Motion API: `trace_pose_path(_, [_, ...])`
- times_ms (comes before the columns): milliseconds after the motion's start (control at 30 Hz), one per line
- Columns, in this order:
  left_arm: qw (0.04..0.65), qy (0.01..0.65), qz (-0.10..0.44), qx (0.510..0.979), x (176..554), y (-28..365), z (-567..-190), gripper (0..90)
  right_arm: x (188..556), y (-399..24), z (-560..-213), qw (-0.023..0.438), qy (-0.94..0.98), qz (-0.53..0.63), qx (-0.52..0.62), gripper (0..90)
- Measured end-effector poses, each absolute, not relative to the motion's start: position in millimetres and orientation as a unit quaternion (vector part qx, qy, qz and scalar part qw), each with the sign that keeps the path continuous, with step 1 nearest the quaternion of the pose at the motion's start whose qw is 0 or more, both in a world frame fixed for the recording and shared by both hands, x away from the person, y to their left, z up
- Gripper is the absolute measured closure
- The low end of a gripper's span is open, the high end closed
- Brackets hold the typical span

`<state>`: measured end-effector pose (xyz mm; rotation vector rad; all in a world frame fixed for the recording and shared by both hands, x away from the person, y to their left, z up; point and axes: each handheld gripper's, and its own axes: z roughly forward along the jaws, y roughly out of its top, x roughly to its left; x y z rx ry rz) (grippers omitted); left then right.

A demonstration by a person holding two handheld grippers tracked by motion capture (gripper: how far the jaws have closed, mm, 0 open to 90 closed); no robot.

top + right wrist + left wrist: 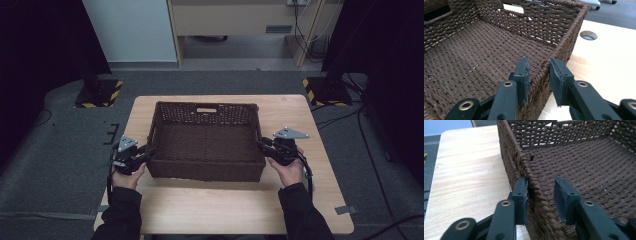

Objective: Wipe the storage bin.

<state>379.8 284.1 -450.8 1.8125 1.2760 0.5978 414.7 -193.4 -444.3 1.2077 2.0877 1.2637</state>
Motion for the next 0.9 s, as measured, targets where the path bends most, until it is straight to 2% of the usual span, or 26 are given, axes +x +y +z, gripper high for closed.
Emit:
trace_pose_path(167, [0.411, 0.51, 0.242, 0.716, 376.2, 284.9, -449.3, 61.8, 408.3, -194.2, -443.2, 0.203, 0.753, 0.45, 0.435, 69.0])
trace_pose_path(200, [0.411, 0.51, 0.242, 0.716, 376.2, 284.9, -449.3, 65.9, 408.3, -194.2, -443.2, 0.203, 0.753, 0.45, 0.435, 69.0])
trace_pose_path(300, [0.407, 0.517, 0.243, 0.713, 377.9, 286.4, -448.6, 70.4, 399.8, -191.9, -439.6, 0.204, 0.76, 0.44, 0.433, 68.0])
trace_pose_path(367, [0.405, 0.52, 0.242, 0.712, 380.3, 287.0, -448.3, 72.2, 399.3, -190.9, -437.5, 0.204, 0.762, 0.437, 0.432, 66.5])
trace_pose_path(467, [0.4, 0.521, 0.251, 0.711, 383.7, 286.4, -448.4, 74.2, 403.8, -189.6, -438.3, 0.215, 0.758, 0.437, 0.433, 59.6])
trace_pose_path(600, [0.4, 0.525, 0.253, 0.707, 387.6, 287.0, -449.2, 76.0, 412.6, -185.8, -443.3, 0.223, 0.75, 0.441, 0.441, 59.5])
trace_pose_path(700, [0.401, 0.522, 0.257, 0.707, 386.1, 286.9, -448.8, 74.3, 413.6, -184.7, -445.0, 0.221, 0.751, 0.439, 0.441, 61.1])
trace_pose_path(833, [0.405, 0.516, 0.267, 0.706, 380.3, 286.6, -446.2, 66.8, 409.5, -186.0, -444.8, 0.216, 0.747, 0.441, 0.448, 63.3])
trace_pose_path(900, [0.408, 0.513, 0.269, 0.706, 378.0, 286.5, -445.4, 66.9, 405.6, -185.6, -443.2, 0.215, 0.753, 0.435, 0.445, 62.8])
